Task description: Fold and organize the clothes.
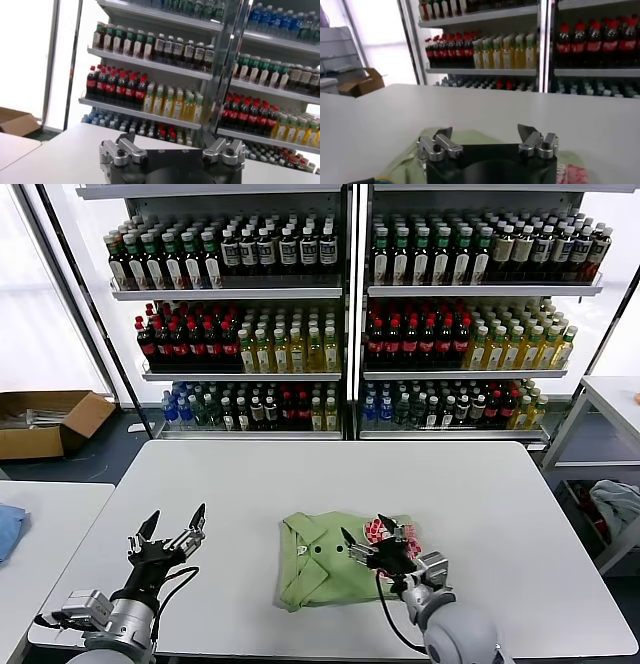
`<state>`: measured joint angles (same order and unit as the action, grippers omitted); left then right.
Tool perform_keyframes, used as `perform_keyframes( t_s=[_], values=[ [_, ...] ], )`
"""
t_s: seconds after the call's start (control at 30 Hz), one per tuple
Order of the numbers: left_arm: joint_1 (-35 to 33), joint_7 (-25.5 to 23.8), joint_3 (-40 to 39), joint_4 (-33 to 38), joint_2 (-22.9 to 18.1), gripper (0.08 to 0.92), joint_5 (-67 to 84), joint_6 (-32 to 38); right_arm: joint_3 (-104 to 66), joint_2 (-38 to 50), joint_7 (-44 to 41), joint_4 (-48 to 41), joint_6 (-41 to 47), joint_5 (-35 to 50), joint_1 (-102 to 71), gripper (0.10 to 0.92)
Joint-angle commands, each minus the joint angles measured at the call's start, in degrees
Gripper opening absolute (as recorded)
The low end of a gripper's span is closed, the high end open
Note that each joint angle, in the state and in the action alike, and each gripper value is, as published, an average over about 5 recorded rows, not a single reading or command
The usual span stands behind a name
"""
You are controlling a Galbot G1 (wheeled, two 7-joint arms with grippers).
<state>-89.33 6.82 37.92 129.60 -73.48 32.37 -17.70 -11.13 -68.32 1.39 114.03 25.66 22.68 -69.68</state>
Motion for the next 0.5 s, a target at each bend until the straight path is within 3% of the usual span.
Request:
perform_keyframes(
  t_s=[0.03, 0.33, 0.5],
  values=[
    [-0.4, -0.1, 0.0, 0.0, -0.2, 0.823, -0.1, 0.2, 10.1, -4.6, 2.0, -10.3, 7.3, -8.2, 5.5, 0.823],
    [-0.3, -0.2, -2.1, -0.7, -1.0, 0.823, -1.0, 1.0, 9.0, -1.6, 1.6, -3.2, 6.5, -6.7, 5.2, 0.823],
    [0.2, -0.3, -2.7, -0.7, -1.0, 0.823, -1.4, 1.0, 3.5, 0.1, 3.2, 4.6, 1.2, -2.9, 4.1, 0.823]
  ],
)
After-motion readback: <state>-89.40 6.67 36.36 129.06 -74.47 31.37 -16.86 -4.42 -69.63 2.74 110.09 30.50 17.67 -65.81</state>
